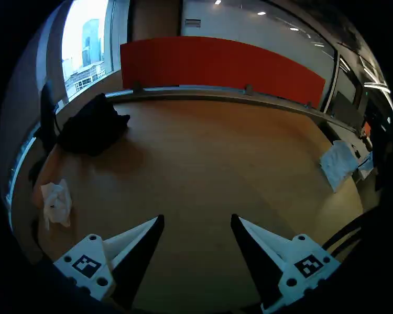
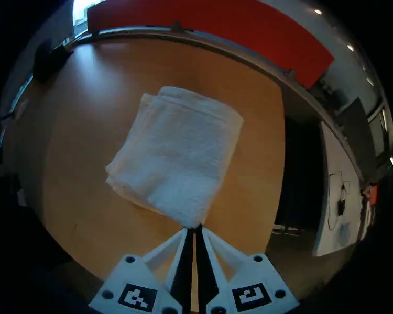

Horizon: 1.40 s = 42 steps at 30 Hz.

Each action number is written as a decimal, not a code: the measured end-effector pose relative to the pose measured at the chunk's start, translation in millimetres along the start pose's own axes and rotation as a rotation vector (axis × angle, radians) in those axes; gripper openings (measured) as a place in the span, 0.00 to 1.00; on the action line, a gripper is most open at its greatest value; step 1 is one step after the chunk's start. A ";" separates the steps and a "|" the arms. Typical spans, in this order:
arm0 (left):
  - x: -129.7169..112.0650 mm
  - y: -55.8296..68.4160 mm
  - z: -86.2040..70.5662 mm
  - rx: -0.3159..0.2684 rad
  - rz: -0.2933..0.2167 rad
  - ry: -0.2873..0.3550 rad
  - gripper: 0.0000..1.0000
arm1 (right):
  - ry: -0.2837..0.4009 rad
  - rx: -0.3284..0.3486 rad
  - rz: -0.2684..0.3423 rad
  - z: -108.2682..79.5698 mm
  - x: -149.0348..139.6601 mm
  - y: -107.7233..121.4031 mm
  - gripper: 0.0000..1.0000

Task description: Fold towel

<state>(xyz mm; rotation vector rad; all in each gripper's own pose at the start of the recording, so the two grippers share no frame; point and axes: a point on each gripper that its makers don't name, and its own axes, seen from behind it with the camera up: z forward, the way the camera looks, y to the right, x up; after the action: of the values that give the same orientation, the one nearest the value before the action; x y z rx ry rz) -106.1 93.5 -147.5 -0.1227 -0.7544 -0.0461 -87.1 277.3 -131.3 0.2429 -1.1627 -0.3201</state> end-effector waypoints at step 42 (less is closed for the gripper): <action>-1.5 -8.0 -6.7 0.002 -0.013 0.014 0.94 | 0.052 -0.098 0.060 -2.5 17.4 -3.1 0.99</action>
<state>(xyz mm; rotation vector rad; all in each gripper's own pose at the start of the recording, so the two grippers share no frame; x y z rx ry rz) -103.4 84.7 -152.7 -0.1156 -0.7414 -0.0590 -79.0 268.0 -118.5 0.1293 -1.0976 -0.3155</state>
